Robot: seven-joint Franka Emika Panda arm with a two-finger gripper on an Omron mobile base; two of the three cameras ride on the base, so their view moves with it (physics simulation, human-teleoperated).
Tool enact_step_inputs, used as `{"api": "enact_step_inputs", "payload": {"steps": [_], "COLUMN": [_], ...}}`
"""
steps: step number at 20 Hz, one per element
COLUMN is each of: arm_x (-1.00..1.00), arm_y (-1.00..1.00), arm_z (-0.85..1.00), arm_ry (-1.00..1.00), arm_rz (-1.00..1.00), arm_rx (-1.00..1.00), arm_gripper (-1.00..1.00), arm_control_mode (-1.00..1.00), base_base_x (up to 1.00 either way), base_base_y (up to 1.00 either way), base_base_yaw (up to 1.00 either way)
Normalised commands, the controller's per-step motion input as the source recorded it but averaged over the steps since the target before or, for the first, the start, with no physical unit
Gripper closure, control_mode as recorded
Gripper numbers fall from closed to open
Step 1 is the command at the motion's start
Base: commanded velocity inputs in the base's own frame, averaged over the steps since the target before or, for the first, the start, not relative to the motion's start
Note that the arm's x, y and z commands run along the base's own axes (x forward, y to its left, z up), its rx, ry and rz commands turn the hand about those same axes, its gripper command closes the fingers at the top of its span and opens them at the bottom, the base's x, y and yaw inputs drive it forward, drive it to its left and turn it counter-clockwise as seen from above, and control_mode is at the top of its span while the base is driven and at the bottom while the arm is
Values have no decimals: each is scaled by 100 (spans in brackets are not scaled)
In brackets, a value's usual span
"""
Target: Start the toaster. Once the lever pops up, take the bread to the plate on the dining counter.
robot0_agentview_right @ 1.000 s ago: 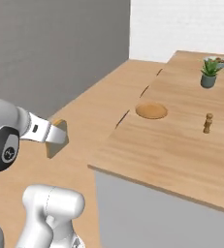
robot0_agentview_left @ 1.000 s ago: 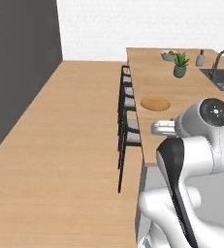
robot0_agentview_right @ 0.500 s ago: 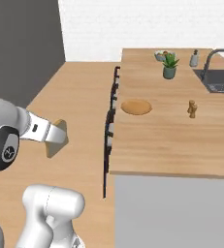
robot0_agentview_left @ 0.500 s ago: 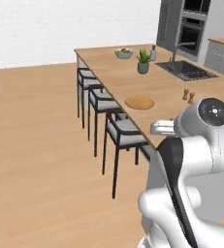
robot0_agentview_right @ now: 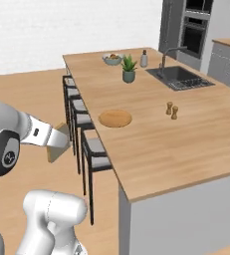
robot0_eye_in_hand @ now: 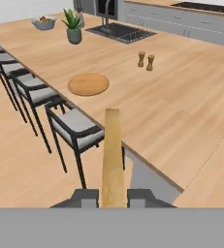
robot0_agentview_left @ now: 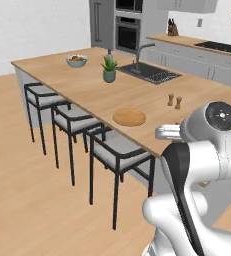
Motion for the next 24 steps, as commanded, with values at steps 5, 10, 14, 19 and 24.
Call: {"api": "enact_step_inputs", "payload": {"steps": [5,10,14,19,24], "arm_x": [0,0,0,0,0], "arm_y": [0,0,0,0,0], "arm_z": [0,0,0,0,0], "arm_ry": [0,0,0,0,0], "arm_rz": [0,0,0,0,0], "arm_rx": [0,0,0,0,0], "arm_gripper": [100,100,100,100,100], "arm_control_mode": [100,100,100,100,100], "base_base_x": [43,44,31,18,47], "base_base_y": [87,91,99,100,85], "base_base_yaw": [-62,-60,-56,-51,-34]}}
